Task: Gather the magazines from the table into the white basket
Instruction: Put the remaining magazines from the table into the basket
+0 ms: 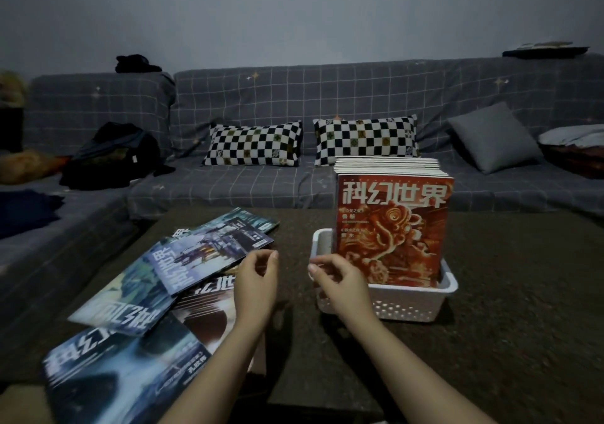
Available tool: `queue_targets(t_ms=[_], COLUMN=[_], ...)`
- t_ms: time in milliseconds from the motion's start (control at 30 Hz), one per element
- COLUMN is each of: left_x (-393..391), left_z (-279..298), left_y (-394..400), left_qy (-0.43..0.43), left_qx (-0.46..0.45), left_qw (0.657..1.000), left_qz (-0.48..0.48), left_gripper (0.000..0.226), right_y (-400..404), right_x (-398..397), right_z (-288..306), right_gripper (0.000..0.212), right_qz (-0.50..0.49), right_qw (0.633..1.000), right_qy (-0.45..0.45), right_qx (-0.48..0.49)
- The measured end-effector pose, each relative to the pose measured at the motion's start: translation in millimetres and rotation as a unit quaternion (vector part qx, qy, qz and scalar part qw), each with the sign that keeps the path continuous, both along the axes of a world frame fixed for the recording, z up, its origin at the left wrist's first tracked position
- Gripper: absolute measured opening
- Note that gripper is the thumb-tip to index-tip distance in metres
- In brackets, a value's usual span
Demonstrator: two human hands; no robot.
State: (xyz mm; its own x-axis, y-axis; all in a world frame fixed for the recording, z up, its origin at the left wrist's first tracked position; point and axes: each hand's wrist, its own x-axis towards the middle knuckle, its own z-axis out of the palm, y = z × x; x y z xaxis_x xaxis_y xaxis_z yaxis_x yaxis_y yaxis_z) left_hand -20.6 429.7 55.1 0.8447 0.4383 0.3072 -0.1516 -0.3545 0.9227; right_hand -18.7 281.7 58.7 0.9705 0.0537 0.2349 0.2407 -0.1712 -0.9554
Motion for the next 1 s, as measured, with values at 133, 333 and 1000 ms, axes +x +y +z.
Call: queue_targets(t_ms=[133, 333, 1000], left_x=[0, 13, 31], left_z=[-22, -57, -60], left_y=[47, 104, 164], left_qy=[0.03, 0.132, 0.22], left_qx=[0.045, 0.184, 0.549], left_qw=[0.997, 0.957, 0.797], left_qz=[0.046, 0.18, 0.123], left_gripper=[0.011, 0.025, 0.037], right_y=[54, 118, 182], right_x=[10, 31, 84], right_z=[-26, -64, -83], right_gripper=[0.011, 0.025, 0.032], right_qz=[0.054, 0.124, 0.101], right_qw=[0.998, 0.989, 0.956], right_qy=[0.015, 0.064, 0.253], right_qx=[-0.019, -0.045, 0.111])
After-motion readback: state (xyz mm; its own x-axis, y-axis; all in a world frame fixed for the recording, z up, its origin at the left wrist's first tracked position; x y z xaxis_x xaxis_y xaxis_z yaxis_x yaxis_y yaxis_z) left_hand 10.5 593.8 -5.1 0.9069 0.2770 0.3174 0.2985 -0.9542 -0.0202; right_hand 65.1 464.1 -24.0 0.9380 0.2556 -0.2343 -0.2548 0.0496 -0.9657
